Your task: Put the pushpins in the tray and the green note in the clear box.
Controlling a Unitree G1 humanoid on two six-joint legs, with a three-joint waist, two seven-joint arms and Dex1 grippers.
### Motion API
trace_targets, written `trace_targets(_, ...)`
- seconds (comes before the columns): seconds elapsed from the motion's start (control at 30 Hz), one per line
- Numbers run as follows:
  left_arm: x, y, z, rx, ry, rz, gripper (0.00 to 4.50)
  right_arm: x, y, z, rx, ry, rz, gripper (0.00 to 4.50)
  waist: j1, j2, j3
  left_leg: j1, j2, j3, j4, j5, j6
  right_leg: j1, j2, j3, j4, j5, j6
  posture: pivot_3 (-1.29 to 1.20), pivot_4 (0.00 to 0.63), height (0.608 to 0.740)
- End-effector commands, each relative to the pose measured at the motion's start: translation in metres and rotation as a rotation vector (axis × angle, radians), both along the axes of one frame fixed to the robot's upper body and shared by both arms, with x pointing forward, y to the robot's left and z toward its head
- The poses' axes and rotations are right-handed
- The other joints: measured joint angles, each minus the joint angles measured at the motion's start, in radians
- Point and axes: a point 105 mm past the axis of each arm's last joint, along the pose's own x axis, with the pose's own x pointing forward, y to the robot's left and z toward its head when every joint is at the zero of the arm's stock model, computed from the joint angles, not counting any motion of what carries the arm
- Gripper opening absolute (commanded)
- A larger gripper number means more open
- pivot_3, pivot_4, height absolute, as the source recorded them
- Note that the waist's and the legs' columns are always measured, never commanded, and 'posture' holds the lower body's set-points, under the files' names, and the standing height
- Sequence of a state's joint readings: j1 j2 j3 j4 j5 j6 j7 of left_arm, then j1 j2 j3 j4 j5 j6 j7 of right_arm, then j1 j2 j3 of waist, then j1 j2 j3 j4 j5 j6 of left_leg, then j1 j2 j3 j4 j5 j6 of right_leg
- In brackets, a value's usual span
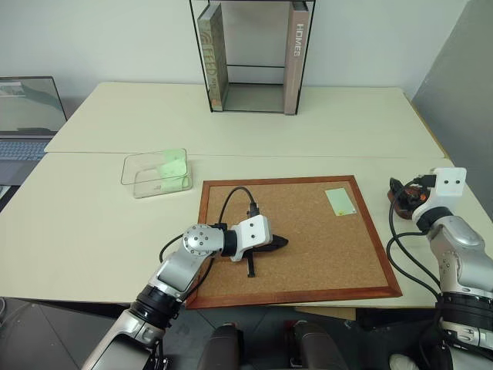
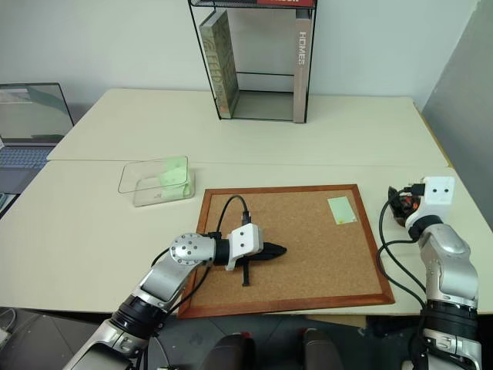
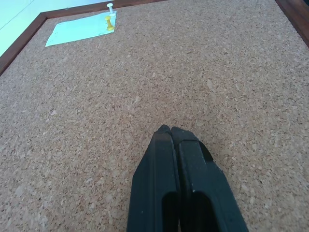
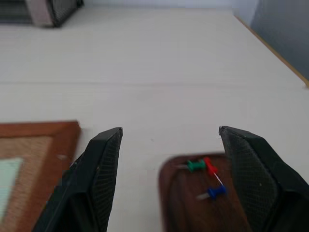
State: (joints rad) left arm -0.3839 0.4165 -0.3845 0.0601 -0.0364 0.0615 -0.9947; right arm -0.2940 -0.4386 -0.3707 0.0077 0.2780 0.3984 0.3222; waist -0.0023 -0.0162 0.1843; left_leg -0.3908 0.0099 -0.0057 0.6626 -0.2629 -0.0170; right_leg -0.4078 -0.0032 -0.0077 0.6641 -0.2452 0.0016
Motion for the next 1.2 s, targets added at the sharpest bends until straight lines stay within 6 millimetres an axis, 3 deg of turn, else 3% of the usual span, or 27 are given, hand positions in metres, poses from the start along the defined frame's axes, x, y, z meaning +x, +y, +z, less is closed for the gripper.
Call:
trace_targets(0.03, -0.003, -0.002, -0.002, 0.015, 0.0, -0.021, 0.0, -0.012, 0.021, 0.01, 0.04, -0.051, 0.129, 3.41, 0.0, 0.0, 0.0, 0.0, 0.0, 0.0, 0.0, 0.0, 0.0, 0.0, 0.0, 0.0, 0.0, 0.0, 0.0, 0.0, 0.15, 0.74)
trace_targets(0.37, -0.003, -0.003, -0.002, 0.02, 0.001, -0.027, 0.0, -0.031, 0.069, -0.024, -0.048, 0.084, 0.352, 3.41, 0.0, 0.0, 0.0, 0.001, 0.0, 0.0, 0.0, 0.0, 0.0, 0.0, 0.0, 0.0, 0.0, 0.0, 0.0, 0.0, 0.15, 0.74)
trace_targets(0.8, -0.003, -0.001, -0.001, 0.017, 0.006, -0.02, 0.0, -0.025, 0.064, -0.045, -0.122, 0.146, 0.295, 3.41, 0.0, 0.0, 0.0, 0.0, 0.0, -0.001, 0.0, 0.0, 0.0, 0.0, 0.0, -0.001, 0.0, 0.0, 0.0, 0.0, 0.15, 0.74)
trace_targets(1.2, -0.003, -0.001, -0.001, 0.014, 0.011, -0.021, 0.0, -0.025, 0.066, -0.05, -0.135, 0.156, 0.292, 1.09, 0.0, 0.0, 0.0, 0.0, 0.0, -0.001, 0.0, 0.0, 0.0, 0.0, 0.0, -0.001, 0.0, 0.0, 0.0, 0.0, 0.15, 0.74)
